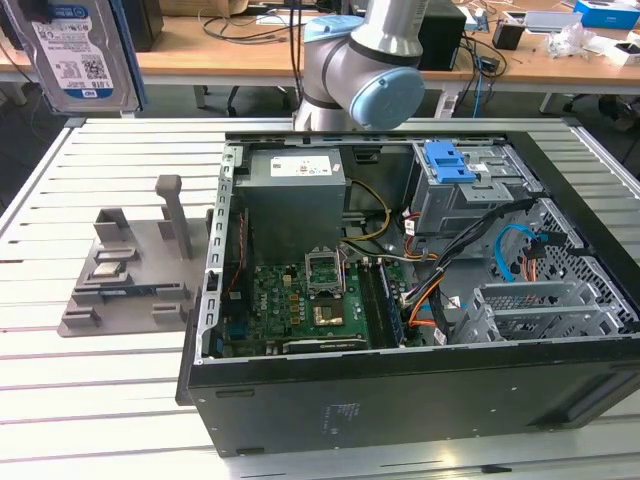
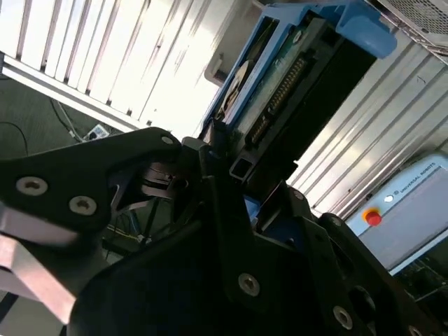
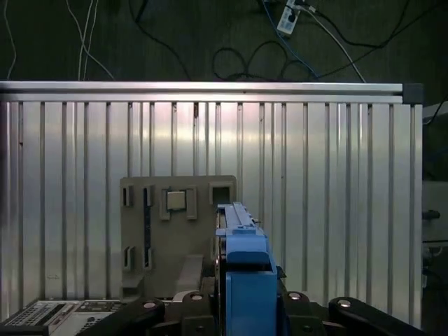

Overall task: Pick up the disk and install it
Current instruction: 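Pick up the disk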

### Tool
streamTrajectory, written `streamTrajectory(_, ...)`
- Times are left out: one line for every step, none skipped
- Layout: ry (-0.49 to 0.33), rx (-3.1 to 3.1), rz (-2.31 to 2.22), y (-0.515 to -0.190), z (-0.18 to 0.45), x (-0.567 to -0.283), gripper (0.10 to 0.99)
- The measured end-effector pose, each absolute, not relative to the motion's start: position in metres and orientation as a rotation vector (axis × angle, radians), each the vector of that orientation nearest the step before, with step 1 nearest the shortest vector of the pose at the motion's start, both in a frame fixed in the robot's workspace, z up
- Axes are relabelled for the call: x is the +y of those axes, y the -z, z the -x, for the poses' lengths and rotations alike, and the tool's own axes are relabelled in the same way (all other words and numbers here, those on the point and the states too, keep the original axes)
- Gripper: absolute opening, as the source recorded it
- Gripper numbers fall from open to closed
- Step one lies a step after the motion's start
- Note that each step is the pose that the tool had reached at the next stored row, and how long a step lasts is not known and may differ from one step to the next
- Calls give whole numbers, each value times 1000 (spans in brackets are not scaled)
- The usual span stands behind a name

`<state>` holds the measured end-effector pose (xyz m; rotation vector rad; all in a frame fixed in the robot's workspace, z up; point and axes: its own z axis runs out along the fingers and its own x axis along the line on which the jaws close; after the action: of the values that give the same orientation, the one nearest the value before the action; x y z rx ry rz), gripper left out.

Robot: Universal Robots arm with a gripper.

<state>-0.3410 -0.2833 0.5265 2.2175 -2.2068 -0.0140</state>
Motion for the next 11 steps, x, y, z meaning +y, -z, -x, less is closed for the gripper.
streamTrajectory(14,-2207,-2218,-522,341,-284,365)
streamTrajectory(42,-2219,-2230,-522,341,-286,365)
streamTrajectory(80,-2235,-2247,-522,341,-289,365)
streamTrajectory(88,-2238,-2250,-522,341,-294,365)
streamTrajectory(88,-2238,-2250,-522,341,-294,365)
streamTrajectory(88,-2238,-2250,-522,341,-294,365)
streamTrajectory(88,-2238,-2250,-522,341,-294,365)
streamTrajectory(88,-2238,-2250,-522,341,-295,365)
streamTrajectory(88,-2238,-2250,-522,341,-297,365)
streamTrajectory(87,-2238,-2250,-522,341,-300,365)
streamTrajectory(86,-2238,-2250,-522,341,-306,365)
